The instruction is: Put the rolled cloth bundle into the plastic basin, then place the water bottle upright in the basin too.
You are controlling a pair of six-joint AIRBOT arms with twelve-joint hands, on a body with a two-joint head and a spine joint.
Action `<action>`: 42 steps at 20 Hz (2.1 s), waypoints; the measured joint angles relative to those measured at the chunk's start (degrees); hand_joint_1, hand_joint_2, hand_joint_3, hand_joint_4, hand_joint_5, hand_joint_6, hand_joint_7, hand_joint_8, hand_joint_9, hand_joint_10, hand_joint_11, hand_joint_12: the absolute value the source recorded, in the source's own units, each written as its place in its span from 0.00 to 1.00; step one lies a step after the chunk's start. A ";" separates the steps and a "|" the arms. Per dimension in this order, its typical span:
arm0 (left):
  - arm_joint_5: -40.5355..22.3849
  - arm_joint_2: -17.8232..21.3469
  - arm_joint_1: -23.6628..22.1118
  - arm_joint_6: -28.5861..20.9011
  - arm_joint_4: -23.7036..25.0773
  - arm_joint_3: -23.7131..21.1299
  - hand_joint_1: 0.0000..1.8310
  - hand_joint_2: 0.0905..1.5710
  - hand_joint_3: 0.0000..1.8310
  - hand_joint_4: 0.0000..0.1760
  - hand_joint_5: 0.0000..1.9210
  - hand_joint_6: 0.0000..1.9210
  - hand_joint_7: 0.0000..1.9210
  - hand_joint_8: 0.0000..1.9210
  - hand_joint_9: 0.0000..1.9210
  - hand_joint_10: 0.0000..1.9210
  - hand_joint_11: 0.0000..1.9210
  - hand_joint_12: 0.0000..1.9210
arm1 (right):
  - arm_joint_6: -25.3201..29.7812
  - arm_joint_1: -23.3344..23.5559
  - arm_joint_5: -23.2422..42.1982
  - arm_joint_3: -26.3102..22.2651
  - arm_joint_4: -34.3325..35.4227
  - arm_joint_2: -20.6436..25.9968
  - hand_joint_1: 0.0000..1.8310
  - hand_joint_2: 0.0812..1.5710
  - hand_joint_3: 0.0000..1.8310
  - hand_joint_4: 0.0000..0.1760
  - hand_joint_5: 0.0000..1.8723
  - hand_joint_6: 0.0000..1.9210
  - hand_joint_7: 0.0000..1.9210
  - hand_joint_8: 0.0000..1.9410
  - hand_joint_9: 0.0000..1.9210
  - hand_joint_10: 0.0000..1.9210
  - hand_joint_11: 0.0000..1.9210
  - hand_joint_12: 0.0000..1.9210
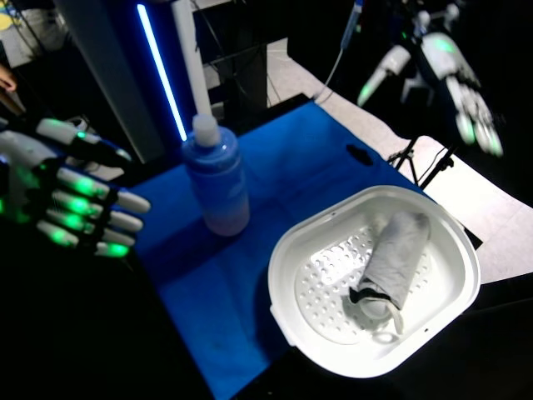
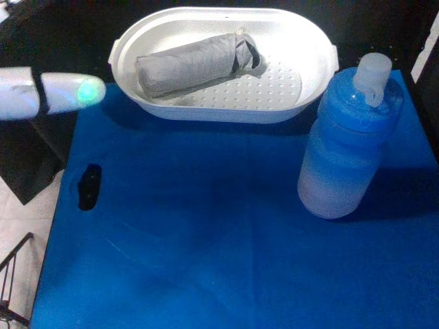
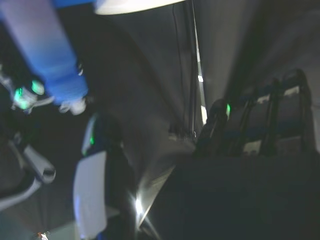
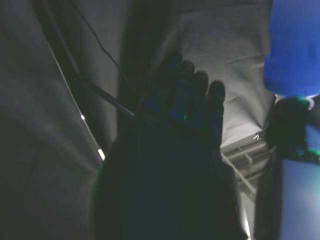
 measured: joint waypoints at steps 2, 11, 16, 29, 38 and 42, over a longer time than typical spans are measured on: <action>-3.76 -0.42 4.42 0.00 -1.90 -1.97 0.29 0.51 0.00 1.00 0.00 0.00 0.00 0.00 0.00 0.00 0.00 0.00 | 0.02 2.16 0.94 0.11 0.24 -0.57 0.48 0.65 0.00 0.81 0.00 0.00 0.10 0.00 0.12 0.00 0.00 0.45; -18.93 -0.87 18.62 -0.02 -10.51 -9.97 0.30 0.51 0.00 1.00 0.00 0.00 0.00 0.00 0.00 0.00 0.00 0.00 | 2.32 10.80 1.75 3.08 -2.67 -6.54 0.47 0.55 0.00 1.00 0.00 0.00 0.08 0.00 0.07 0.00 0.00 0.36; -20.22 -2.62 19.52 -1.31 -12.61 -10.01 0.33 0.54 0.01 1.00 0.00 0.00 0.00 0.00 0.00 0.00 0.00 0.00 | 4.31 14.16 1.49 4.24 -2.75 -9.40 0.49 0.52 0.00 1.00 0.03 0.00 0.09 0.00 0.08 0.00 0.00 0.38; -21.11 -3.34 20.46 -2.38 -13.31 -10.21 0.34 0.55 0.00 1.00 0.02 0.00 0.00 0.00 0.00 0.00 0.00 0.00 | 4.90 18.16 1.99 6.82 -0.24 -16.52 0.47 0.57 0.00 1.00 0.03 0.00 0.03 0.00 0.08 0.00 0.00 0.41; -21.14 -3.82 20.65 -2.84 -13.35 -10.19 0.36 0.54 0.00 1.00 0.04 0.00 0.00 0.00 0.00 0.00 0.00 0.00 | 10.67 20.85 -0.74 11.13 0.92 -23.28 0.43 0.59 0.00 1.00 0.03 0.00 0.07 0.00 0.07 0.00 0.00 0.45; -21.16 -3.96 20.65 -3.04 -13.35 -10.19 0.37 0.53 0.00 1.00 0.05 0.00 0.00 0.00 0.00 0.00 0.00 0.00 | 10.71 22.32 -4.63 12.74 1.66 -25.38 0.46 0.59 0.00 1.00 0.04 0.00 0.08 0.00 0.09 0.00 0.00 0.42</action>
